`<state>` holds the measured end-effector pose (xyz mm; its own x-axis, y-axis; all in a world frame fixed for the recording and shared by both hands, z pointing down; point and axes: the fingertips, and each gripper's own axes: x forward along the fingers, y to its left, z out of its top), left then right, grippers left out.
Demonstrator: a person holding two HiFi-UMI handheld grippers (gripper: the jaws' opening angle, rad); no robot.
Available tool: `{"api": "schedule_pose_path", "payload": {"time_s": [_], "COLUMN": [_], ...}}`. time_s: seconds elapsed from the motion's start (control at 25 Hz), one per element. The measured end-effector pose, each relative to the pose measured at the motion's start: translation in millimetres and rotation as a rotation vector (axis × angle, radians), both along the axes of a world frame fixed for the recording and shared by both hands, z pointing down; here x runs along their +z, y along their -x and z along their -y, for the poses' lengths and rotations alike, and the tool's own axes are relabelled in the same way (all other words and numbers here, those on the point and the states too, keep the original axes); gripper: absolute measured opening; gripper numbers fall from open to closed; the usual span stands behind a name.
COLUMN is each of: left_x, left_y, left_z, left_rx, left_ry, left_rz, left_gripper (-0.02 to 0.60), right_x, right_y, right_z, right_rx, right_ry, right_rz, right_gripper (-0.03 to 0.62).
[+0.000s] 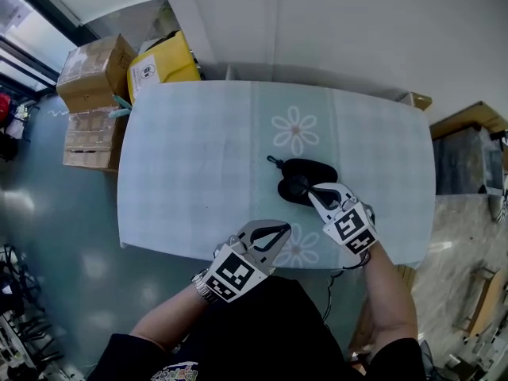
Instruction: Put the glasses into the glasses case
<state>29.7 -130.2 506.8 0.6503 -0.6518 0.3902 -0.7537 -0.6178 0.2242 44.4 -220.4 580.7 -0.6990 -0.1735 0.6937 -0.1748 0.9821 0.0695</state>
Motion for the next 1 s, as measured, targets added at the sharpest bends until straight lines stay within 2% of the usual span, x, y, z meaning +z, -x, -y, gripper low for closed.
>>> {"api": "schedule_pose_path", "payload": {"time_s": [0.4, 1.0], "left_x": [8.9, 7.3], "left_y": [10.5, 25.8], "left_z": [12.1, 19.8], "left_rx": [-0.01, -0.068], "left_ry": [0.011, 0.031], "left_rz": [0.001, -0.043], "left_gripper": [0.028, 0.028], "right_x": [46.5, 87.7], "right_y": [3.7, -1.2], "right_z": [7.7, 4.5], "right_rx": [-0.172, -0.323], "right_ry": [-0.029, -0.017], "right_rz": [-0.221, -0.402], "right_gripper": [0.032, 0.032]}}
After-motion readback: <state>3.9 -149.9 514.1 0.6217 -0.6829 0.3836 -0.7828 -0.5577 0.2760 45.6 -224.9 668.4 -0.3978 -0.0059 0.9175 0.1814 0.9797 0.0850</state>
